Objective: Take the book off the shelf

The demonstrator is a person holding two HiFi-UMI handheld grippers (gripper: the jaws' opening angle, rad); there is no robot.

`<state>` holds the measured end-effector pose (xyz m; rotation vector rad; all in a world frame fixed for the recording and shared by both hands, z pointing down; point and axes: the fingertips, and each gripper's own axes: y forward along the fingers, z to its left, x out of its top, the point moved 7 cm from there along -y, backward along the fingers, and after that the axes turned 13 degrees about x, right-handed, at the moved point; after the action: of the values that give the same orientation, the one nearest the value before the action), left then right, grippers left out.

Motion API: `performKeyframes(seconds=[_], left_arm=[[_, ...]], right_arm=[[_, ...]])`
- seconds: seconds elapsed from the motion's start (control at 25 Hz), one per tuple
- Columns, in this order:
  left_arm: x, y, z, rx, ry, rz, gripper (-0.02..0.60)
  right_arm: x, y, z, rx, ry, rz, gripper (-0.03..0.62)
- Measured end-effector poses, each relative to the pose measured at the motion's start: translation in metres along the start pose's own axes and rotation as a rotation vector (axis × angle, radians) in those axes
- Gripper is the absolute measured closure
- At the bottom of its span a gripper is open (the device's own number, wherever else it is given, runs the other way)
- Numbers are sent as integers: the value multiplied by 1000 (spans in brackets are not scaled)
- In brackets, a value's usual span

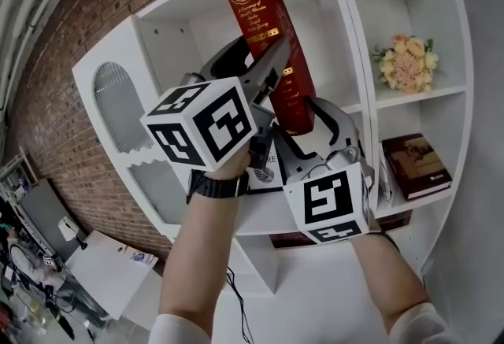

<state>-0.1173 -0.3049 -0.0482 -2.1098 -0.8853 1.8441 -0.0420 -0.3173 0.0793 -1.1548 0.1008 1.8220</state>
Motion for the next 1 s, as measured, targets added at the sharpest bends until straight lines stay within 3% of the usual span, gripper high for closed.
performKeyframes(seconds=[0.28,0.68,1.0], left_arm=[[-4,-3,2,-14,-45,24,322],[-8,1,-9,-12,27,82,308],[-12,-2,-6,-9,-47,55,322]], right_arm=[[2,3,11,-55,-79,31,348],[5,0,15,-32,-128,53,349],[6,-1,16,3,-127,35,349]])
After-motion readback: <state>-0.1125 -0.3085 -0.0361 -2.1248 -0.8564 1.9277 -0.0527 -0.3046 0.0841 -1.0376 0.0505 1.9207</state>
